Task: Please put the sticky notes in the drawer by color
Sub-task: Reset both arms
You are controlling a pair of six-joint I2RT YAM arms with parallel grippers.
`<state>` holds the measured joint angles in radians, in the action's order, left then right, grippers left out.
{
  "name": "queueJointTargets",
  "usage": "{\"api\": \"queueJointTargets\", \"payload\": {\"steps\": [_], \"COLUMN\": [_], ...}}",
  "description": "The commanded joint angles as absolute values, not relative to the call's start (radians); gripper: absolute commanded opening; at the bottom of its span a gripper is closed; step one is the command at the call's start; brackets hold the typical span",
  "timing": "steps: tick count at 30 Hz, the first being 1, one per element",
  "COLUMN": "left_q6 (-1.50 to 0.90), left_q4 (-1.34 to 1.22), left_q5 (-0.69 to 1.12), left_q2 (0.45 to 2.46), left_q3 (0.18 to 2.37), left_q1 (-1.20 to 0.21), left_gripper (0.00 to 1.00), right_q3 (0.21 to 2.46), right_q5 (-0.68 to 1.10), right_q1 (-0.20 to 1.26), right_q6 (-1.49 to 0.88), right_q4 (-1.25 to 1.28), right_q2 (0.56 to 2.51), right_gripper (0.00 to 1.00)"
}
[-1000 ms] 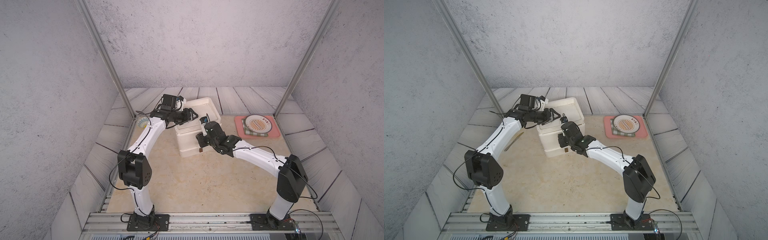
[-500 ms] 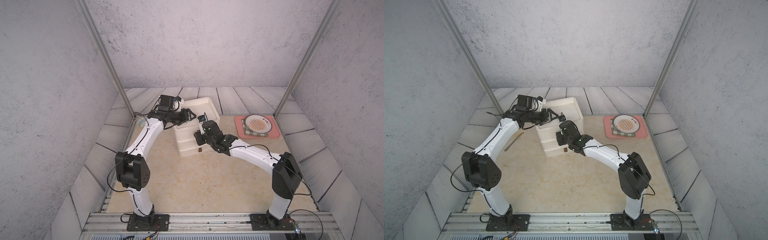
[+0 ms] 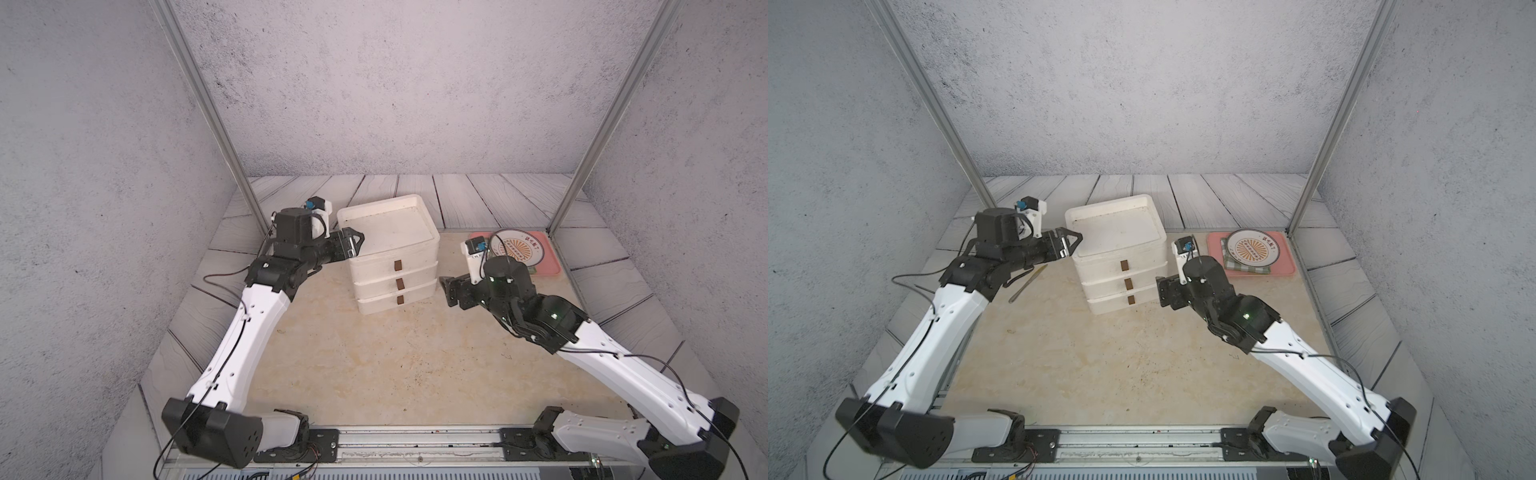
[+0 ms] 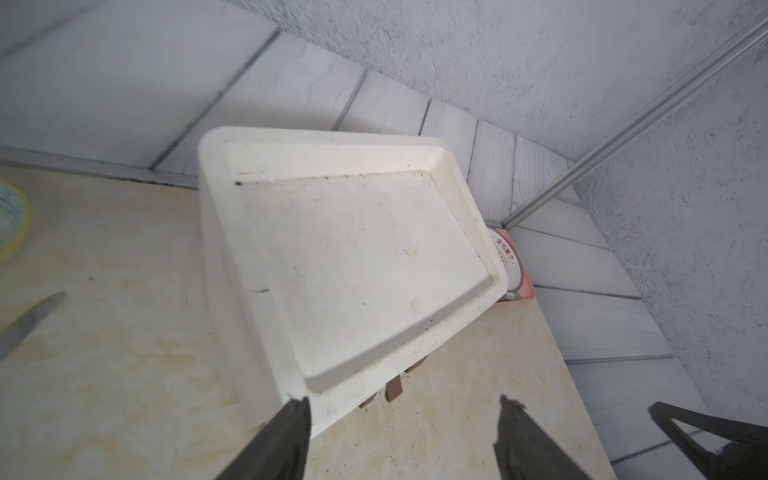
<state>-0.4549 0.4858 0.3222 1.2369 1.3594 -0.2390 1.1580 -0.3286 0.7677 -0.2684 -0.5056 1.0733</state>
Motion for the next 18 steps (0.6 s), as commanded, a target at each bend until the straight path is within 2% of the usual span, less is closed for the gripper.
{"api": "queueJointTargets", "payload": {"steps": [1, 3, 6, 9, 13, 18], "left_q6": [-0.46, -0.466, -0.445, -0.381, -0.331, -0.244], "left_q4": [0.408, 0.366, 0.325, 0.288, 0.191, -0.068], "left_q5": [0.122, 0.046, -0.065, -0.187, -0.307, -0.425], "left_q2": [1.126, 1.044, 0.95, 0.894, 0.842, 0.829], "left_q3": [1.163, 1.039, 0.9, 0.793, 0.662, 0.473], "left_q1": [-0.219, -0.211, -0.203, -0.199, -0.197, -0.187], "left_gripper": [0.81, 0.85, 0.86, 0.86, 0.86, 0.87], "right_q3": [1.026, 0.961, 0.887, 0.803, 0.659, 0.449], "right_q5": [-0.502, -0.546, -0.537, -0.627, -0.673, -0.594], "right_q1": [0.729, 0.676, 0.571, 0.496, 0.407, 0.273], "right_q6": [-0.287, -0.316, -0.324, -0.31, -0.183, -0.135], "right_q4": [-0.583, -0.563, -0.515, -0.411, -0.19, 0.178], "right_q2": [0.993, 0.958, 0.936, 0.927, 0.92, 0.945], "right_gripper": [0.99, 0.99, 0.99, 0.99, 0.99, 0.99]}}
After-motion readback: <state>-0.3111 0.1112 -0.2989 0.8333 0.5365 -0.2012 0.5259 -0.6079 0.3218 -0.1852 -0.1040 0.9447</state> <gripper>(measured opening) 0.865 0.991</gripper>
